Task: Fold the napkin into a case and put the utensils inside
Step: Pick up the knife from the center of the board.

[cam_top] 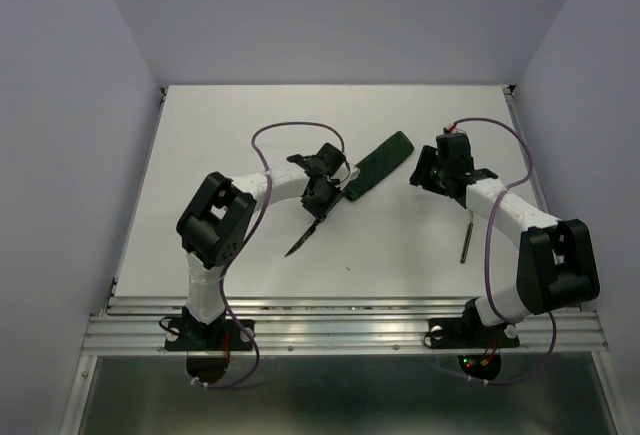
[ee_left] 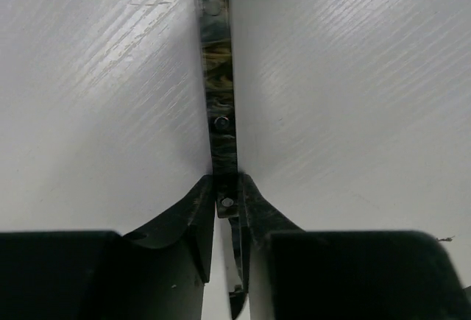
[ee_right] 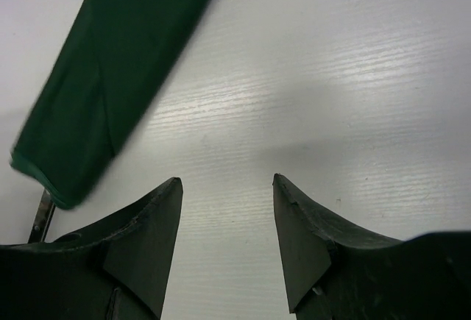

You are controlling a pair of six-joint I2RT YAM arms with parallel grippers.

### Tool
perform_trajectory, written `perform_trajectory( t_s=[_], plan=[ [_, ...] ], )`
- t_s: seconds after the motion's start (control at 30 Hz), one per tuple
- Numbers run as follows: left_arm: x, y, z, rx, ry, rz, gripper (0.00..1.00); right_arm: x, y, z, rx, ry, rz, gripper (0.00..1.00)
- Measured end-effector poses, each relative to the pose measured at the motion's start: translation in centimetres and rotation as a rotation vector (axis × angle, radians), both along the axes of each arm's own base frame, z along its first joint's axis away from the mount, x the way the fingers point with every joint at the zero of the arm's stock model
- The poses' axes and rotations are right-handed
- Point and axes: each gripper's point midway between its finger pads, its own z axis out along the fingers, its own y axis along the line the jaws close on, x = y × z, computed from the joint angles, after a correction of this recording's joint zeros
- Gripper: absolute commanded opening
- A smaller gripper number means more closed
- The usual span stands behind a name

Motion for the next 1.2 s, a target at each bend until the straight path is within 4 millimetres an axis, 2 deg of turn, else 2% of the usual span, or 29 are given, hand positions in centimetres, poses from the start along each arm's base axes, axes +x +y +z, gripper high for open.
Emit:
perform_trajectory(
  t_s=[0.1,0.23,0.27,0.4,0.57,0.73,0.83,0.93,1.0,1.1,1.2],
  plan=[
    [-0.2,0.1,-0.1,-0.013,-0.012,0.02,0.15,0.0,0.0,0.0,0.0,0.0,0.0,0.58],
    [-1.7,0.8,-0.1,-0.022,-0.014,0.042,0.08,0.0,0.0,0.0,0.0,0.0,0.0,0.58],
    [-2.3,1.1,-0.1,-0.021,-0.008,0.051,0.0,0.0,0.0,0.0,0.0,0.0,0.0,0.58],
    [-3.6,1.6,-0.1,-0.021,0.005,0.078,0.0,0.0,0.1,0.0,0.004,0.0,0.001,0.58],
    [-4.0,2.1,0.0,-0.004,0.014,0.119,0.0,-0.1,0.6,-0.1,0.023,0.005,0.023,0.57],
    [-3.3,2.9,0.8,-0.005,-0.003,0.195,0.0,1.0,2.9,0.0,0.047,0.009,0.078,0.56],
    [-1.8,3.6,2.0,-0.047,-0.02,0.272,0.0,4.2,6.7,0.7,0.075,-0.017,0.151,0.56],
    [0.7,4.8,3.4,-0.116,-0.04,0.383,0.0,7.2,9.4,1.0,0.097,-0.042,0.191,0.55],
    [1.9,5.4,4.1,-0.145,-0.054,0.432,0.0,11.1,12.0,0.8,0.119,-0.07,0.215,0.55],
    [3.5,6.3,5.2,-0.183,-0.08,0.488,0.0,14.9,14.2,-1.2,0.14,-0.068,0.224,0.56],
    [3.9,6.3,6.0,-0.208,-0.091,0.504,0.0,16.7,15.6,-2.9,0.165,-0.056,0.228,0.56]
  ],
)
